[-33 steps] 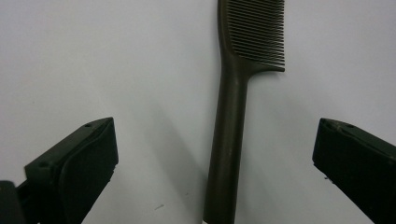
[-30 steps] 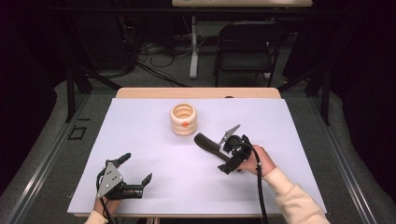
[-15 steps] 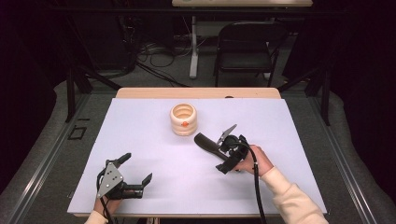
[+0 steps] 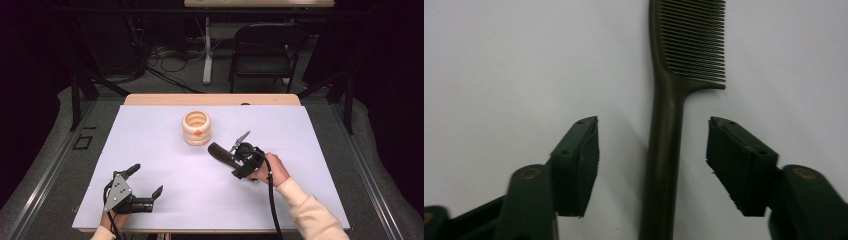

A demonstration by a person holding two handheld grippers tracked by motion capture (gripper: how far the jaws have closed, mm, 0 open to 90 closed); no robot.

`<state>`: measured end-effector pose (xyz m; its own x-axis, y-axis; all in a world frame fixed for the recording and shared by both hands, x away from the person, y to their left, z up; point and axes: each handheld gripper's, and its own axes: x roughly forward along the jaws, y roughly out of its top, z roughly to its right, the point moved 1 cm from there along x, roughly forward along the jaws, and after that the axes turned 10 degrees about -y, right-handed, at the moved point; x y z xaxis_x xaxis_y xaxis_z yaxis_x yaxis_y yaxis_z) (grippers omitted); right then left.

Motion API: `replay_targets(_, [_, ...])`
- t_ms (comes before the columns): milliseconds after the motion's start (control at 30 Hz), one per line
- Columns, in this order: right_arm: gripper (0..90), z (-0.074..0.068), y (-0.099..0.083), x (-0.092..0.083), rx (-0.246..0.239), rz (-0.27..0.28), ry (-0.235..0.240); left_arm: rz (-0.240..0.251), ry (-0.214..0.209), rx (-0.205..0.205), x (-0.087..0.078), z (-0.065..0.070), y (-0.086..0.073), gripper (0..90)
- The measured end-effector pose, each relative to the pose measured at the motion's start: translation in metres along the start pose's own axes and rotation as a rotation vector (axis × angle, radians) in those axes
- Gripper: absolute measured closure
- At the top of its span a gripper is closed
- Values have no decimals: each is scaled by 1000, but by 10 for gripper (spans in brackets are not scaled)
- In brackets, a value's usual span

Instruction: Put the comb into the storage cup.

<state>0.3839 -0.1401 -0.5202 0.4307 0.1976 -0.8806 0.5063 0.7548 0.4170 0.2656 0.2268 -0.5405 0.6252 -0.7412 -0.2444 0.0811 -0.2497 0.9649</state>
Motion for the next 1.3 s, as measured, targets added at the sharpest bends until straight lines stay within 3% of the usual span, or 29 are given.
replay_targets(200, [528,1,6,5,7,-23,-2,2,-1,3,0,0,0,0])
replay_targets(433, [612,1,14,12,14,-64,-8,2,-2,3,0,0,0,0])
replay_targets(700, [644,2,19,22,11,-123,-22,5,-2,1,-1,0,0,0])
replay_targets(1300, [701,4,19,32,50,-142,-11,7,-1,0,-1,0,0,0])
